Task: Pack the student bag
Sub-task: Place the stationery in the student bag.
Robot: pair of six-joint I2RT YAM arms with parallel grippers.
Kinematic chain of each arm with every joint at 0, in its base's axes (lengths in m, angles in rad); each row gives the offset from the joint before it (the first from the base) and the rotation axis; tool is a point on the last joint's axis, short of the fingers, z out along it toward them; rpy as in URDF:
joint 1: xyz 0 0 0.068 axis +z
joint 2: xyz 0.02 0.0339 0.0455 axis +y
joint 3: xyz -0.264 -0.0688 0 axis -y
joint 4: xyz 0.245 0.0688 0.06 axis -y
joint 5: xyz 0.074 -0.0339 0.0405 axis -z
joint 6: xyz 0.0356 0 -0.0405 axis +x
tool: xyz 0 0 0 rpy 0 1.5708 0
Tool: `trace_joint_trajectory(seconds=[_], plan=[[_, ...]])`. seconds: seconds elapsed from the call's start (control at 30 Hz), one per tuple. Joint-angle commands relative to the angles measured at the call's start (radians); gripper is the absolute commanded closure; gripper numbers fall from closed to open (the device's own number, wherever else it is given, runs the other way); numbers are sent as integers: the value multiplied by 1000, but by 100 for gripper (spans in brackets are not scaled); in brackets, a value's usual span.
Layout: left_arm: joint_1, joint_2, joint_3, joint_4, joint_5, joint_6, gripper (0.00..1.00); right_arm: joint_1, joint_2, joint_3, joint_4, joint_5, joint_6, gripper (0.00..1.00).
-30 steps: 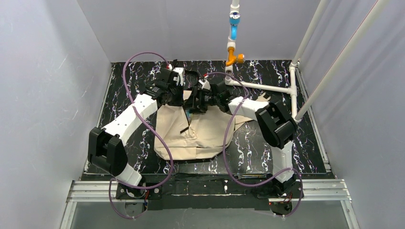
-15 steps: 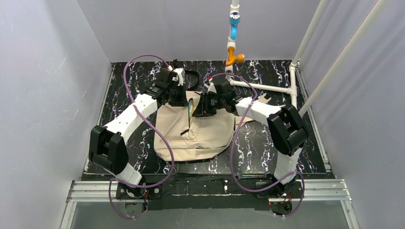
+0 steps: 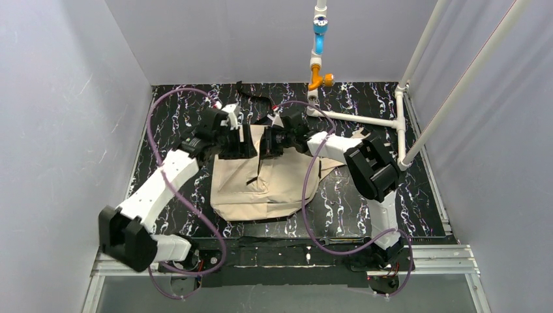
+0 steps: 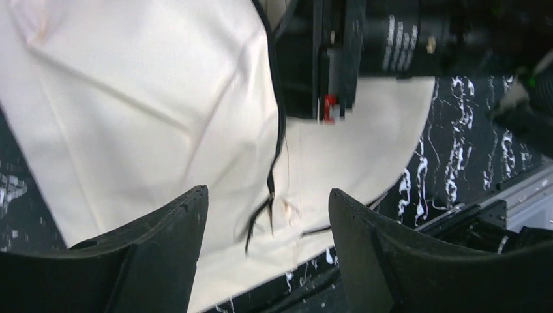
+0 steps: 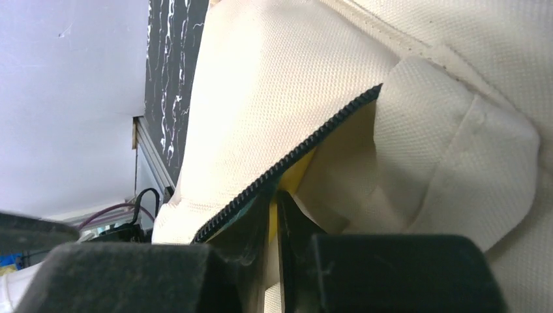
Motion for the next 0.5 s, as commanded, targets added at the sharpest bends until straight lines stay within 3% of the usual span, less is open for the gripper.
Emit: trace_joint_trajectory(seconds=[0.0,0.1,0.2,0.27,0.33,0.47], plan=[[2,-208,-125,-60,-41,-91,35,-9,-17,84,-138,28,-76,81],[4,-347,-261,-43,-48,-164,36,-12,-126,70,-486,226,-314,67],[6,-450,-359,-36,-61,-219,38,-3,-280,-15,-615,418,-496,47],[6,-495,-406,-39,-82,-278,40,17,-385,-81,-590,484,-595,39],[8,-535,-445,-60,-134,-372,43,77,-452,-115,-523,504,-671,38],[8,-604,-521,-77,-195,-500,45,268,-548,-262,-231,403,-946,36]])
